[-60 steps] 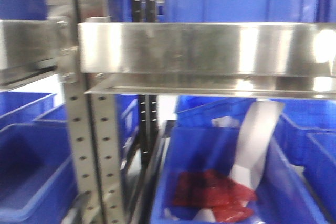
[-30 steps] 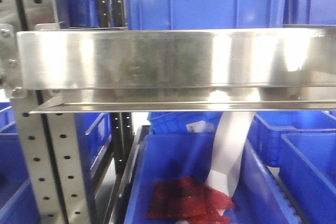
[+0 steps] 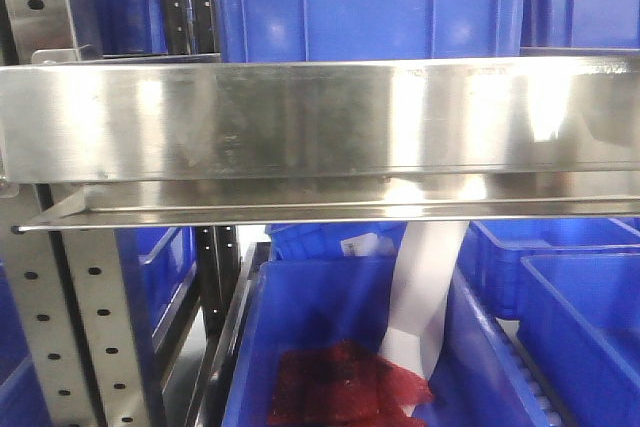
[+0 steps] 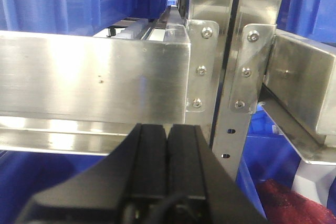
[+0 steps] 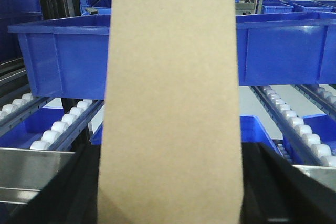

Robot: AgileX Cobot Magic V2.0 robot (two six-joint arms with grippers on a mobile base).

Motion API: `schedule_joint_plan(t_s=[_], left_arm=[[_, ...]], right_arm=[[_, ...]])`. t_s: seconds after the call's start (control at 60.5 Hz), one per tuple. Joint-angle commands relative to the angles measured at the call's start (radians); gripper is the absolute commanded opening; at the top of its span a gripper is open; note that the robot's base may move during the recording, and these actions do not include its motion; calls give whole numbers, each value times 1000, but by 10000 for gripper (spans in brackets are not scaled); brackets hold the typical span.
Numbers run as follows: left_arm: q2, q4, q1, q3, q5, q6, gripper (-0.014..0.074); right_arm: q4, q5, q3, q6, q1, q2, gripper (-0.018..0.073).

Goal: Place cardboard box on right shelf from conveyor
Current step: 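Carry the box over the shelf edge with the right gripper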

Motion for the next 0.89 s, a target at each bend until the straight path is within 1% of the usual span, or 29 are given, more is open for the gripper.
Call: schedule_joint_plan(t_s=[0.0,0.347,0.43,0.545,0.628,0.711,0.876], left_arm=[[-15,-6,-2,8,-87,0,-116],[-15,-6,-2,8,-87,0,-116],[-15,-6,-2,8,-87,0,-116],[-15,-6,-2,8,-87,0,-116],[-15,-6,-2,8,-87,0,-116],[-15,-6,-2,8,-87,0,-116],[-15,-6,-2,8,-87,0,-116]], right_arm=[[-14,-101,-27,-9,-7,19,202],[-13,-116,-27,-9,-7,22,202],[-13,-143,-27,-9,-7,27,202],[-13,-222,-31,-14,-7,71,202],[-13,-306,-48,-23,-7,153,202],[-13,-368,-89,-58,-7,250,202],[-13,-459,-204,-175,-2,487,202]])
